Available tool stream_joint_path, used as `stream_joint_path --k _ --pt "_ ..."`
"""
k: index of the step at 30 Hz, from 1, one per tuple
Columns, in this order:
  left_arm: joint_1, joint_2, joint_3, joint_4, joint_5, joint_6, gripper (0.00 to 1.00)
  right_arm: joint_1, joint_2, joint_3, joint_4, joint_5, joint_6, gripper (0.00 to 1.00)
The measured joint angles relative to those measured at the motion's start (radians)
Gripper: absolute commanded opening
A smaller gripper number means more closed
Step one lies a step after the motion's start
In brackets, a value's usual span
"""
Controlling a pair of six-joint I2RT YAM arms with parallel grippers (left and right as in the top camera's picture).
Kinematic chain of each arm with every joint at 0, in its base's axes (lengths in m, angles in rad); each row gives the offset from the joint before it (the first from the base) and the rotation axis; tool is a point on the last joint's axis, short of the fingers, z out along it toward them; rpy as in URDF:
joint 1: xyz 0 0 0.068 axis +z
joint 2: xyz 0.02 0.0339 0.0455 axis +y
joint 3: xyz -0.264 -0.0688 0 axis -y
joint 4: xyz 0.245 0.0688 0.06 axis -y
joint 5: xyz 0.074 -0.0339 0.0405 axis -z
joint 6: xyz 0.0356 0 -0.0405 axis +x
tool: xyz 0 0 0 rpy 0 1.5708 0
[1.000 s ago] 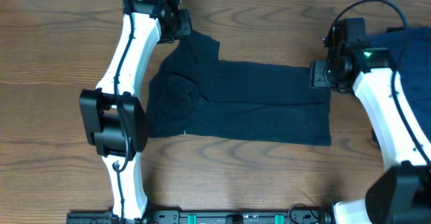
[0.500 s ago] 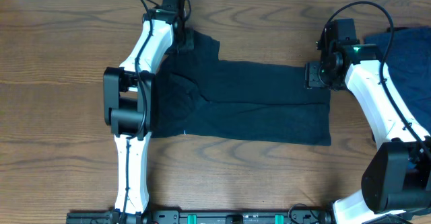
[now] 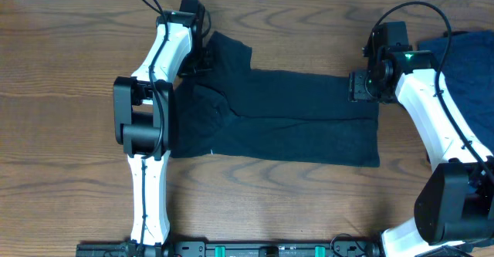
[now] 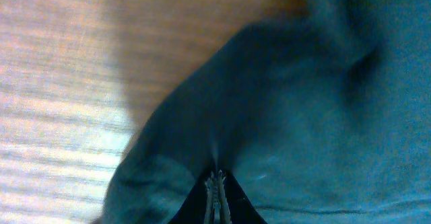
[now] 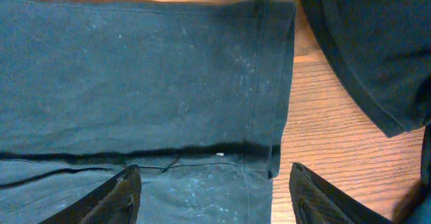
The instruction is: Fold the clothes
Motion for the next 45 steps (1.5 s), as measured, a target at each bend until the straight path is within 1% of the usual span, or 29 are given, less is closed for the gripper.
stream_joint_path --k 7,14,15,17,18,19,20,23,24,27,31,34,38,45 --pt "-0.002 -0.015 -0.041 -0.066 -0.078 -0.028 0.06 0.0 0.0 0.0 -0.006 0.0 -0.001 0.71" --pt "-0.001 -0.02 -0.055 -0.113 -0.107 -0.057 0.06 0.0 0.0 0.0 -0.001 0.0 -0.024 0.73" --pt "-0.001 -0.023 -0.057 -0.111 -0.107 -0.061 0.06 0.0 0.0 0.0 0.003 0.0 -0.03 0.75" --pt "0.0 -0.03 -0.063 -0.102 -0.106 -0.065 0.06 0.0 0.0 0.0 0.01 0.0 -0.035 0.81" --pt "0.001 -0.037 -0.066 -0.095 -0.101 -0.067 0.09 0.0 0.0 0.0 0.016 -0.002 -0.041 0.83" --pt "0.001 -0.046 -0.067 -0.088 -0.095 -0.068 0.22 0.0 0.0 0.0 0.02 -0.01 -0.053 0.84" --pt "0.002 -0.063 -0.068 -0.082 -0.087 -0.066 0.28 0.0 0.0 0.0 0.021 -0.018 -0.06 0.85" --pt "0.002 -0.148 -0.067 -0.043 -0.042 -0.069 0.29 0.0 0.0 0.0 0.018 -0.055 -0.077 0.82" --pt "0.003 -0.182 -0.064 -0.031 -0.025 -0.066 0.31 0.0 0.0 0.0 0.018 -0.069 -0.083 0.82" --pt "0.003 -0.287 -0.025 0.015 0.022 -0.041 0.32 0.0 0.0 0.0 0.019 -0.09 -0.087 0.8" --pt "0.002 -0.343 0.014 0.069 0.05 0.002 0.32 -0.005 0.0 0.0 0.021 -0.101 -0.091 0.79" --pt "0.002 -0.32 0.016 0.116 0.061 0.04 0.32 -0.018 0.0 0.0 0.022 -0.108 -0.092 0.78" --pt "0.002 -0.228 0.016 0.198 0.066 0.083 0.33 -0.032 0.0 0.0 0.022 -0.108 -0.094 0.77" --pt "0.002 -0.095 0.013 0.257 0.067 0.145 0.33 -0.033 0.0 0.0 0.024 -0.092 -0.094 0.75"
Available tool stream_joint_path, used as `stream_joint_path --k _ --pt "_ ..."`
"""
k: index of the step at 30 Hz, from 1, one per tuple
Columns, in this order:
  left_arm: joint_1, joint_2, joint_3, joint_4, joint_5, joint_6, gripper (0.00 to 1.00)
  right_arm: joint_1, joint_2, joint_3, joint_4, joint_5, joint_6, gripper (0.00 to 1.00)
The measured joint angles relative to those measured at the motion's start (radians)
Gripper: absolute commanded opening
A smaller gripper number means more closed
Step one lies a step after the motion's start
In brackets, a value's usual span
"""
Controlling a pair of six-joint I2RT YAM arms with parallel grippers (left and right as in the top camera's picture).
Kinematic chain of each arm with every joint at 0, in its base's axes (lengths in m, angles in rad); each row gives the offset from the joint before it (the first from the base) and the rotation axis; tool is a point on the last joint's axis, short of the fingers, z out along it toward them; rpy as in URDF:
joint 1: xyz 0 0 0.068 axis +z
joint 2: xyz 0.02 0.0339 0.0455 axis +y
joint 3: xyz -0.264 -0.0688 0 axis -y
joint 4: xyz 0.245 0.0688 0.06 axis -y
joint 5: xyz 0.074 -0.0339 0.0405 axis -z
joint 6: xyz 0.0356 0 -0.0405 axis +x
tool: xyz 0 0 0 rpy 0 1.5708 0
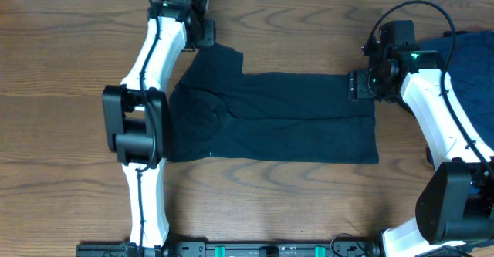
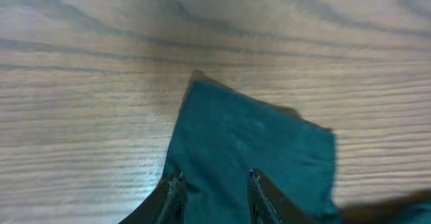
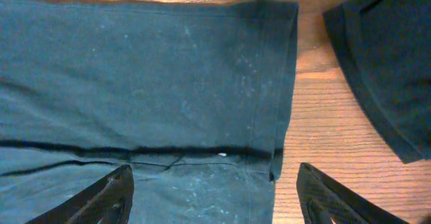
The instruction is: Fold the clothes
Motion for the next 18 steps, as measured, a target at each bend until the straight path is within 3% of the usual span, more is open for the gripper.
stream_joint_path --k 18 --pt "0.0 0.131 0.0 0.061 0.0 0.066 0.32 0.0 0.0 0.0 0.009 0.011 0.0 0.75"
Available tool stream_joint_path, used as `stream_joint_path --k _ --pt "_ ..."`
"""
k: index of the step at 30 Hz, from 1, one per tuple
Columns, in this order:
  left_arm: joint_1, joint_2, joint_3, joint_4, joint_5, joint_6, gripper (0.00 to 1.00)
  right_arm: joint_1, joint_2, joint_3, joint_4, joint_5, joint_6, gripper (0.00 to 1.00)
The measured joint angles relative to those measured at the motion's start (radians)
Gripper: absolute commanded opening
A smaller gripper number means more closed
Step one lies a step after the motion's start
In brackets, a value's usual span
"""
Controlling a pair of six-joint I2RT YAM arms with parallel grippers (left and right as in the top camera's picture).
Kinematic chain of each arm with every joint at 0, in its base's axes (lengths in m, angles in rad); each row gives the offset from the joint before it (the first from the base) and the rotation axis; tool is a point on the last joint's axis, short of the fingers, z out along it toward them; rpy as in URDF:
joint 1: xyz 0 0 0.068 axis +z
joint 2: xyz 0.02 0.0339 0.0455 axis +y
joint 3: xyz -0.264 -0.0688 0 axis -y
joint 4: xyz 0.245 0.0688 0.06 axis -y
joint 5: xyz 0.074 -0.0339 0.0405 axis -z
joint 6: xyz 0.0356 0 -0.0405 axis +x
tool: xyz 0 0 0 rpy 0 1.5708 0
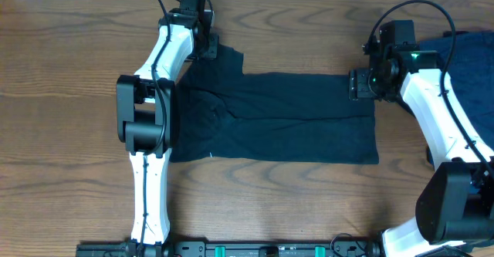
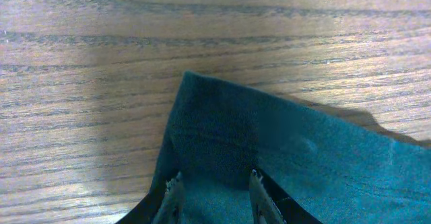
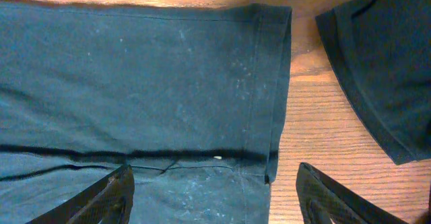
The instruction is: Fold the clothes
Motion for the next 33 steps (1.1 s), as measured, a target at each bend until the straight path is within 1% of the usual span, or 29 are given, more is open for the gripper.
stream_joint_path --k 1,2,3,4,7,8,9,10,12,14,22,33 --pt "0.0 0.0 0.0 0.0 0.0 0.003 0.29 0.0 0.0 0.0 0.0 0.0 0.0 0.76" --pt "0.0 0.0 0.0 -0.002 0.0 0.003 0.21 0.0 0.0 0.0 0.0 0.002 0.0 0.77" --pt "0.0 0.0 0.0 -0.003 -0.001 0.001 0.19 0.0 0.0 0.0 0.0 0.002 0.0 0.78" --pt "0.0 0.0 0.0 -0.004 -0.001 0.006 0.14 0.0 0.0 0.0 0.0 0.003 0.0 0.78" --pt "0.0 0.0 0.0 -0.008 0.0 0.011 0.13 0.0 0.002 0.0 0.0 0.003 0.0 0.79" --pt "0.0 0.0 0.0 -0.008 0.0 0.011 0.16 0.0 0.003 0.0 0.0 0.003 0.0 0.79" --pt "0.0 0.0 0.0 -0.008 0.0 0.012 0.27 0.0 0.007 0.0 0.001 0.003 0.0 0.79" --pt "0.0 0.0 0.0 -0.007 0.0 0.015 0.33 0.0 0.014 0.0 0.002 0.003 0.0 0.79" --pt "0.0 0.0 0.0 -0.002 0.003 0.016 0.41 0.0 0.034 0.0 0.005 0.003 -0.001 0.79" --pt "-0.001 0.0 0.0 0.004 0.004 0.015 0.46 0.0 0.055 0.0 0.008 0.003 -0.002 0.79" --pt "0.0 0.0 0.0 0.026 0.007 0.018 0.46 0.0 0.11 0.0 0.017 0.003 -0.008 0.78" --pt "0.0 -0.003 0.0 0.042 0.006 0.018 0.46 0.0 0.117 0.0 0.037 0.003 -0.008 0.79"
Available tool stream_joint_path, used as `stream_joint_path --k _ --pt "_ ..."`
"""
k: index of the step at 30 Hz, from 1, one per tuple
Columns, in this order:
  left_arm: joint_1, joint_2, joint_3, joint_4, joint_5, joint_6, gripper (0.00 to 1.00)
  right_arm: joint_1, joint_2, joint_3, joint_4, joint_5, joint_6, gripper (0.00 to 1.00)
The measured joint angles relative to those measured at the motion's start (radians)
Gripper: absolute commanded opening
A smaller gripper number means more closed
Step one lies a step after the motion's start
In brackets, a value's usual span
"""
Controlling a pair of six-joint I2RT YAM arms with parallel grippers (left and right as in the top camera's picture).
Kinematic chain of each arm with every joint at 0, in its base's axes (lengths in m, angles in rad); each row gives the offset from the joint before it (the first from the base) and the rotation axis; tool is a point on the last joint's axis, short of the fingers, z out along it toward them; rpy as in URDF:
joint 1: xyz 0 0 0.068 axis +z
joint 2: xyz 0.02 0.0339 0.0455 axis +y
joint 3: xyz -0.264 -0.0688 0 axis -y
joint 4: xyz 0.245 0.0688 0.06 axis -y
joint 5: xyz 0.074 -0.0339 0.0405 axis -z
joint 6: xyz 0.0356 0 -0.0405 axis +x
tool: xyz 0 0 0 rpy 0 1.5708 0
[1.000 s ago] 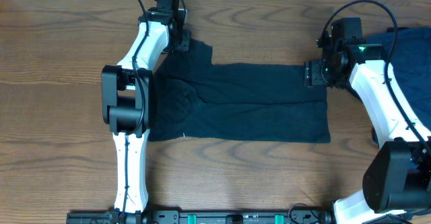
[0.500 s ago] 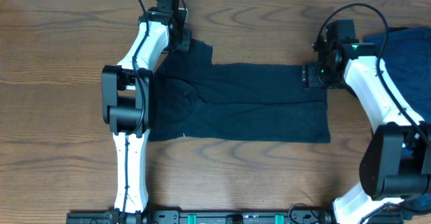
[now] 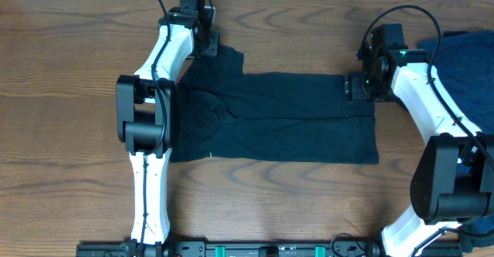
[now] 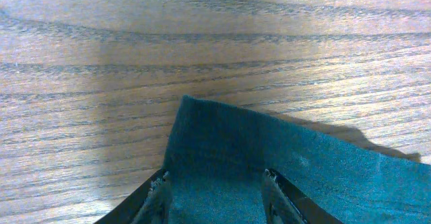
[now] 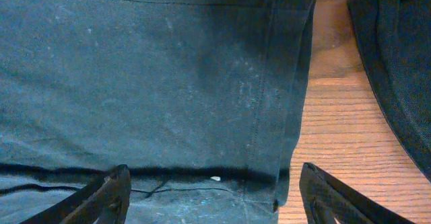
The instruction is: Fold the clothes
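A dark T-shirt [image 3: 293, 118] lies flat on the wooden table, folded lengthwise, with its sleeve [image 3: 225, 60] pointing to the far left. My left gripper [image 3: 208, 47] stands open at that sleeve's corner. In the left wrist view, the left gripper [image 4: 214, 189] straddles the teal-looking sleeve cloth [image 4: 269, 157] with nothing pinched. My right gripper [image 3: 354, 87] hovers over the shirt's far right hem corner. Seen from the right wrist, the right gripper [image 5: 215, 194] is spread wide open above the hem [image 5: 283, 103].
A second dark blue garment [image 3: 465, 60] lies bunched at the table's right edge, close behind my right arm; its edge [image 5: 397, 69] shows in the right wrist view. Bare wood [image 3: 69, 118] lies left of the shirt and in front of it.
My left gripper's fingers stand a little wider apart over the sleeve corner. My right gripper has shifted slightly farther over the shirt's hem. The shirt has not moved.
At first my left gripper was shut on the rumpled sleeve. By 1.7 s ago it was open beyond the sleeve, which lay flat and spread out. It then stood back over the sleeve corner and stays there. My right gripper stayed open over the hem throughout.
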Motion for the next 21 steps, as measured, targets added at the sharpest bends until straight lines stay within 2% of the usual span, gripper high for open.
stream_joint_path --k 21 --pt "0.0 0.003 0.0 -0.003 -0.034 0.0 0.44 0.0 0.0 0.0 0.002 0.0 0.0 0.8"
